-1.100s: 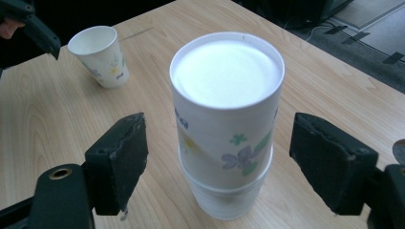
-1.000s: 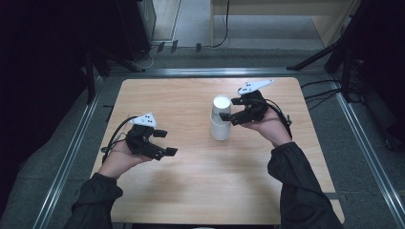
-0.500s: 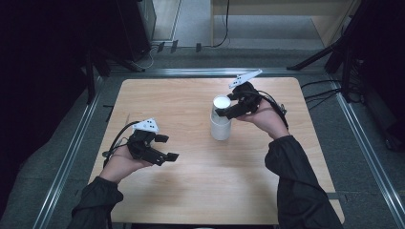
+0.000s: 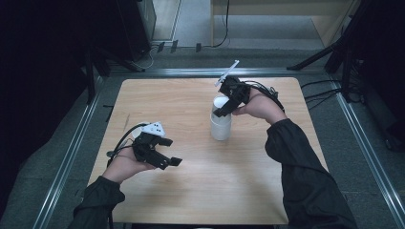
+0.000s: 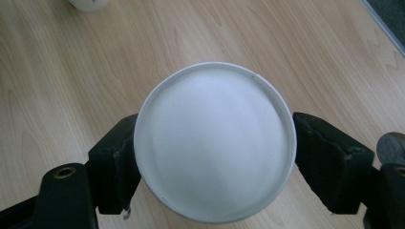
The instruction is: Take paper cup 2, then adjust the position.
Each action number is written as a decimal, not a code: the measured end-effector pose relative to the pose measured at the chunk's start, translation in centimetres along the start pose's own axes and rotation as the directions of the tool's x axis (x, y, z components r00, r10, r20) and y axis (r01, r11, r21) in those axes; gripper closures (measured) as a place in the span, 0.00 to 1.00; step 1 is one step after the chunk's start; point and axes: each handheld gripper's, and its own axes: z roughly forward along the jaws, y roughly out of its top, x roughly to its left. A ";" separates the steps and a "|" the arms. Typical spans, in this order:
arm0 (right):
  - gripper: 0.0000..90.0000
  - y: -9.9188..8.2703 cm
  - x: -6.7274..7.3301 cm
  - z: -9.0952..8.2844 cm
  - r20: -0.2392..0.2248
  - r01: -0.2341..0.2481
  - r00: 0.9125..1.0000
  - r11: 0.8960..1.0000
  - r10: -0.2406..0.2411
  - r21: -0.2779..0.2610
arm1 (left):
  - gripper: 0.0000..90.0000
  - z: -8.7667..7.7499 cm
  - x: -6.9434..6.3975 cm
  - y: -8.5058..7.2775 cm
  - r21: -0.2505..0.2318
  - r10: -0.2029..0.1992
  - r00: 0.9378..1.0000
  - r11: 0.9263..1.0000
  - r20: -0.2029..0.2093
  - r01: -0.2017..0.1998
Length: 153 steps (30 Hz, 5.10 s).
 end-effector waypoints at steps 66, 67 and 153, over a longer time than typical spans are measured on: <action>0.37 3.7 4.8 -12.4 0.064 0.117 0.991 0.993 -0.116 -0.021 | 0.16 -0.3 0.5 1.0 -0.067 0.019 0.999 0.998 0.050 -0.016; 0.37 3.5 5.2 -12.7 0.058 0.130 0.990 0.991 -0.129 -0.025 | 0.16 -0.3 0.5 1.0 -0.069 0.018 0.999 0.997 0.051 -0.014; 0.38 -10.3 11.4 2.2 -0.406 -0.044 0.905 0.921 -0.127 -0.386 | 0.17 4.5 -1.8 1.4 -0.093 0.185 0.947 0.982 0.263 -0.166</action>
